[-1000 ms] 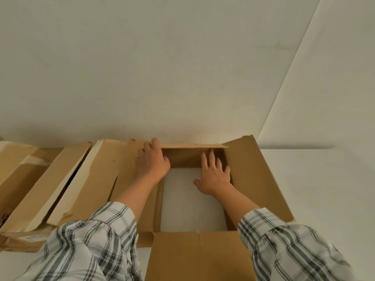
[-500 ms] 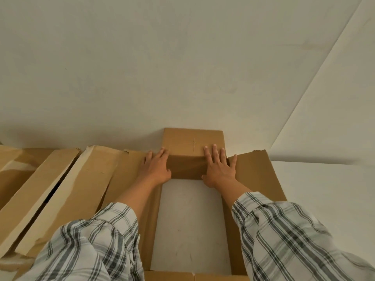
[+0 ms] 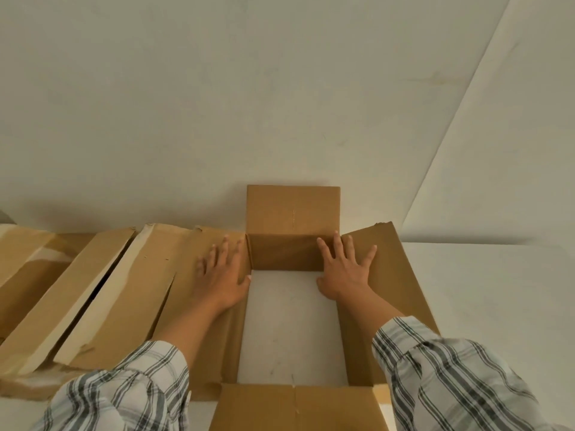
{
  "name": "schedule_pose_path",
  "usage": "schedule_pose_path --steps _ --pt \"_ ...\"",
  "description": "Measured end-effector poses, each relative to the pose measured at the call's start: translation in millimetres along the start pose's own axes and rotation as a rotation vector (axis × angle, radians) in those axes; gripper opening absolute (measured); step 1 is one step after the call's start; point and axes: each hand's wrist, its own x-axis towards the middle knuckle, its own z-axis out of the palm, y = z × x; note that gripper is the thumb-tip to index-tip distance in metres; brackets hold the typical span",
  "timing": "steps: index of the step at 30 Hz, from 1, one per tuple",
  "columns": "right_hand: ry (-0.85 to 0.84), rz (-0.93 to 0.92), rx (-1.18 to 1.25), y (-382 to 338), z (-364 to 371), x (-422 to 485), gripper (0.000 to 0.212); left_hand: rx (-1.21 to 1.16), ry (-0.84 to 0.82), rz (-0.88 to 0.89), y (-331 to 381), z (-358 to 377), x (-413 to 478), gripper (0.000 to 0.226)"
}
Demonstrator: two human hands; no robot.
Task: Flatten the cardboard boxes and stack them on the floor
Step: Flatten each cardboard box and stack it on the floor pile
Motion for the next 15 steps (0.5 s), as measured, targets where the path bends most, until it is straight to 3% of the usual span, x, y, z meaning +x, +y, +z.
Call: schedule_pose_path --steps 6,10,15 --pt "0.096 0.2 0.009 39.9 -9.7 -80.4 0.082 -0.075 0.061 -0.238 -25.4 -13.4 -70.8 0.081" --pt "0.058 0.354 0.209 68.3 -9.4 -142.5 0.075 -0.265 0.119 -0.391 -28.0 -18.8 -115.0 0.079" --pt "0.134 0.329 0.342 78.6 -3.4 -194.8 0.047 -0.419 0.279 -0.492 -13.5 -42.2 -149.5 0.034"
